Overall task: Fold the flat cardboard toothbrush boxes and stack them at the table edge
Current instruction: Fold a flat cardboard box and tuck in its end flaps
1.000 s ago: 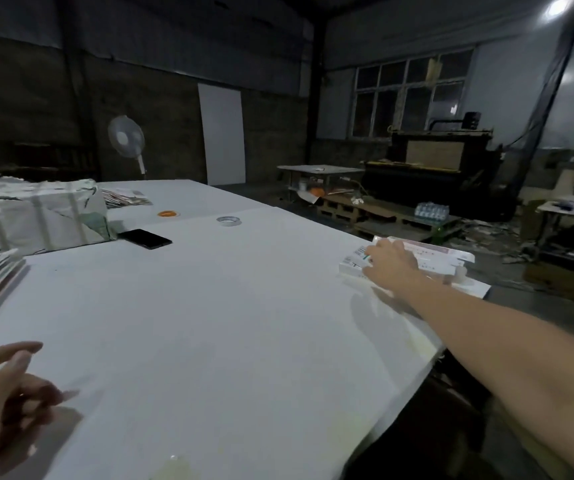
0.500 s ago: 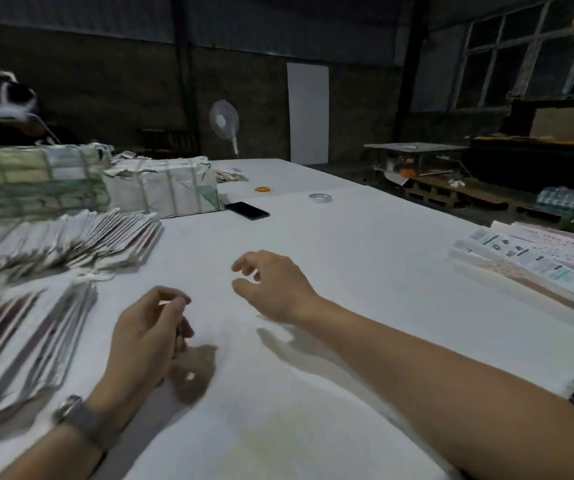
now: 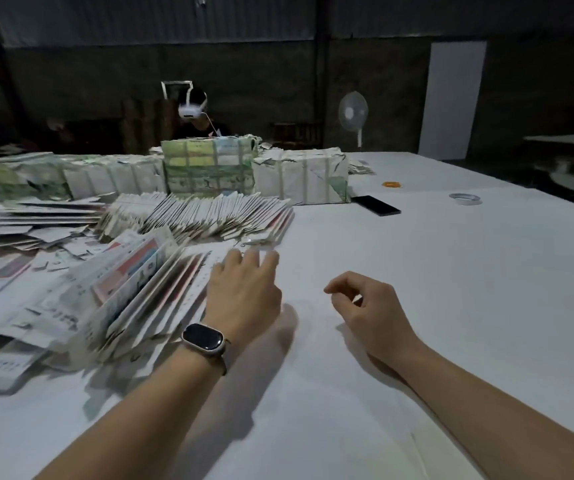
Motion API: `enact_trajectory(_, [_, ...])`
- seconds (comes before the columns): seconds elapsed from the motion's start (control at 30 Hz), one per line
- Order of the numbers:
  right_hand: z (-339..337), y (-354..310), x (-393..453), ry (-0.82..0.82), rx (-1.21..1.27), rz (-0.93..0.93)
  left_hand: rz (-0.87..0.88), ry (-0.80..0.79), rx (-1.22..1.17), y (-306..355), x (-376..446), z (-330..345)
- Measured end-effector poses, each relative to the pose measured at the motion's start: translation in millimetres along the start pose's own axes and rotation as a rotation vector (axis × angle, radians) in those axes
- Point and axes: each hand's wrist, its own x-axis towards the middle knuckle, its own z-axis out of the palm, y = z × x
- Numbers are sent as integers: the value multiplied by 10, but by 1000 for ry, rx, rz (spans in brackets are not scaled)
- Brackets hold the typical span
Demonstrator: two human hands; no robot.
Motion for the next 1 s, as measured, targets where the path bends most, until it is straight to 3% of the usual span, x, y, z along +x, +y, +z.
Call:
enact_trajectory(0.13, [5,9,-16,-28,18,-19,-197,-176,206,-323,40,48])
enact_trajectory(0.3, [-3,15,-10,-27,53,-17,-196,-327,302,-414,61,90])
enact_trajectory(0.47, [3,1,-9,-44,24,-14,-145,-321,354,-343,45,48])
enact_trajectory(0.6, [-8,-13,-8,-51,15,-7,-66,-124,271,-235,42,-82])
enact_trajectory(0.77, [11,-20,6,-44,44,7,152,342,-39,4,21,-455])
enact_trajectory(0.83, [11,6,23,-39,32,20,270,435,-275,81,29,-537])
enact_trajectory(0.9, [27,21,36,-22,106,58,264,377,-641,155,20,-528])
enact_trajectory(1.0, [37,-3,49,25,308,153,33,73,-1204,313,-85,-391])
